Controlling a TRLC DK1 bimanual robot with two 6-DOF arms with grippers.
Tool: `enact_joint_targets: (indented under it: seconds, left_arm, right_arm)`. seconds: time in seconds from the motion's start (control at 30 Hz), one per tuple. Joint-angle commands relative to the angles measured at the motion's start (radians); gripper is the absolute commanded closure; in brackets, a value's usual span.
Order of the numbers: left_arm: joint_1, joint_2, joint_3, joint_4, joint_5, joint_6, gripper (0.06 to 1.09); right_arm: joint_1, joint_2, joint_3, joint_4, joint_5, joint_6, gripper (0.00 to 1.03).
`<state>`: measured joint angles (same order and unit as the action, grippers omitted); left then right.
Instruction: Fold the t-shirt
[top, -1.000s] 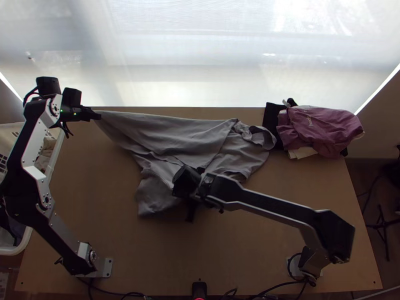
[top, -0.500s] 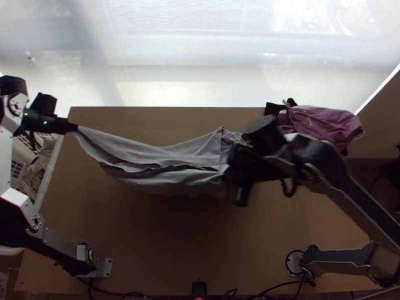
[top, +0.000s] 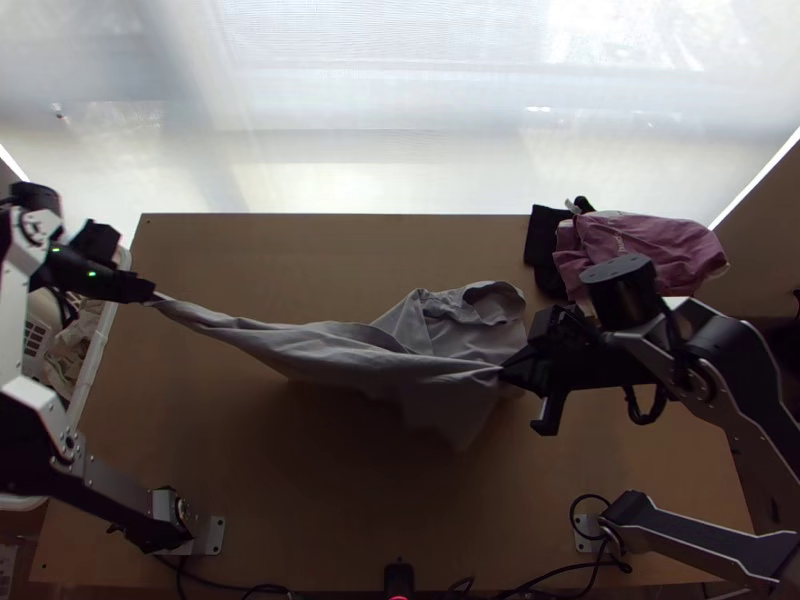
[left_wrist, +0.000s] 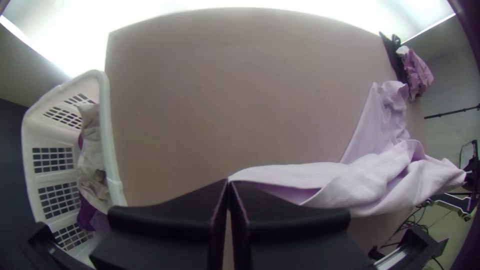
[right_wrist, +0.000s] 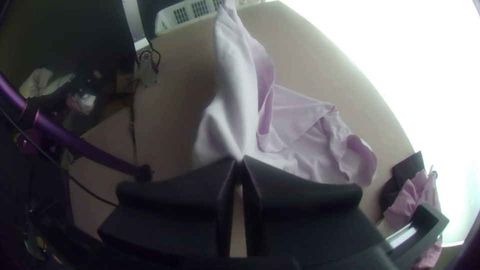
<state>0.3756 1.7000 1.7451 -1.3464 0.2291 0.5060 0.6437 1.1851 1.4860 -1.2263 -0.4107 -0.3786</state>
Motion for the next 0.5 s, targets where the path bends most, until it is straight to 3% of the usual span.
enact_joint_targets:
  seconds: [0.0, 0.17, 0.2, 0.23, 0.27, 0.3, 0.47]
  left_arm:
    - [-0.098, 0.279, -0.024, 0.023, -0.048, -0.050, 0.99]
    - [-0.098, 0.380, -0.044, 0.052, -0.059, -0.063, 0.98]
    - [-0.098, 0.385, -0.044, 0.056, -0.059, -0.061, 0.91]
    - [-0.101, 0.385, -0.042, 0.056, -0.060, -0.058, 0.63]
    - [-0.106, 0.378, -0.042, 0.056, -0.060, -0.052, 0.26]
    - [-0.112, 0.369, -0.041, 0.056, -0.059, -0.041, 0.09]
    - [-0.135, 0.303, -0.001, 0.130, -0.059, -0.017, 0.10]
  right_arm:
    - [0.033, 0.050, -0.155, 0.067, -0.013, -0.005, 1.00]
    - [0.086, 0.061, -0.280, 0.110, -0.010, -0.014, 1.00]
    - [0.065, 0.064, -0.297, 0.139, -0.008, -0.014, 1.00]
    - [0.033, 0.071, -0.308, 0.163, -0.008, -0.014, 1.00]
    - [0.002, 0.080, -0.311, 0.180, -0.008, -0.016, 1.00]
    - [-0.018, 0.096, -0.308, 0.191, -0.008, -0.019, 1.00]
    - [-0.038, 0.157, -0.267, 0.200, -0.008, -0.034, 1.00]
